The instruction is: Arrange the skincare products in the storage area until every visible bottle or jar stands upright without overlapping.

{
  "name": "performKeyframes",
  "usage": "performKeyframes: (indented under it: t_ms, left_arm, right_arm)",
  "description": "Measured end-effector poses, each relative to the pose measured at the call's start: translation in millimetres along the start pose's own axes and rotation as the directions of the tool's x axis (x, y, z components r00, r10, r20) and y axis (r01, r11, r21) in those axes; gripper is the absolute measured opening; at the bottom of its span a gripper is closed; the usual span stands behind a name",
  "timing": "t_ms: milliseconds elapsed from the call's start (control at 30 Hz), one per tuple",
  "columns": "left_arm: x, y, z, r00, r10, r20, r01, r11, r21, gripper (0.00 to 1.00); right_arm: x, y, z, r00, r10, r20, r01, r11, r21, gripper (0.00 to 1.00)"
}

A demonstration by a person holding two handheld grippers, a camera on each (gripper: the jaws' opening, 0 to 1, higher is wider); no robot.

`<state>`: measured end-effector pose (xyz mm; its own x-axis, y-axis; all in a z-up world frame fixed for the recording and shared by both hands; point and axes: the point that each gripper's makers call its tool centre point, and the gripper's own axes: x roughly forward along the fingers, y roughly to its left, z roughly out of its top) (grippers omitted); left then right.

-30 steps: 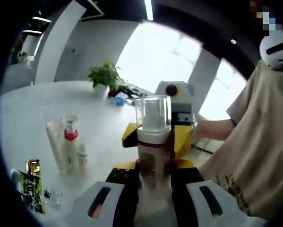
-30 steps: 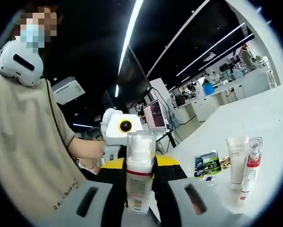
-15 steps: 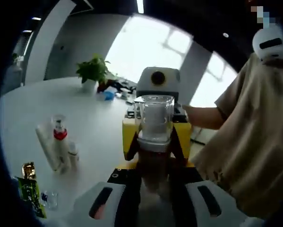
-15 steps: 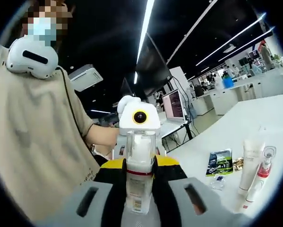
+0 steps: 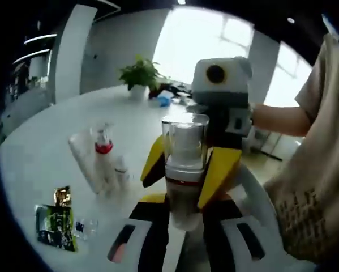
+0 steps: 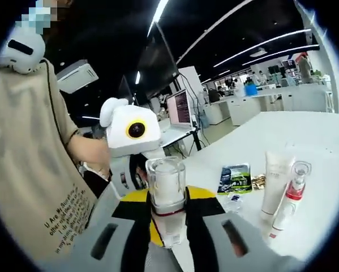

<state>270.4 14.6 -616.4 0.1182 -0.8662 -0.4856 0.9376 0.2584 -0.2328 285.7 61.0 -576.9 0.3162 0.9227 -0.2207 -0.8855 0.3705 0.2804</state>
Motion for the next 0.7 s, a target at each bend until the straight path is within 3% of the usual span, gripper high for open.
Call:
performKeyframes:
  t_ms: [300, 700]
  left_arm:
    - [15, 23.7, -14.6, 0.995, 0.095, -0.012, -0.094, 0.993, 0.077, 0.19]
    - [42, 33.8, -51.0, 0.992, 0.097, -0.076, -0.085, 0.985, 0.150, 0.19]
  right_arm:
    - [8, -23, -16.3, 0.991, -0.122, -0.057, 0.118, 0.991, -0.058, 0.25]
    - [12, -42, -59.4, 0.964, -0.220, -0.150, 0.208, 0.974, -0.091, 0.25]
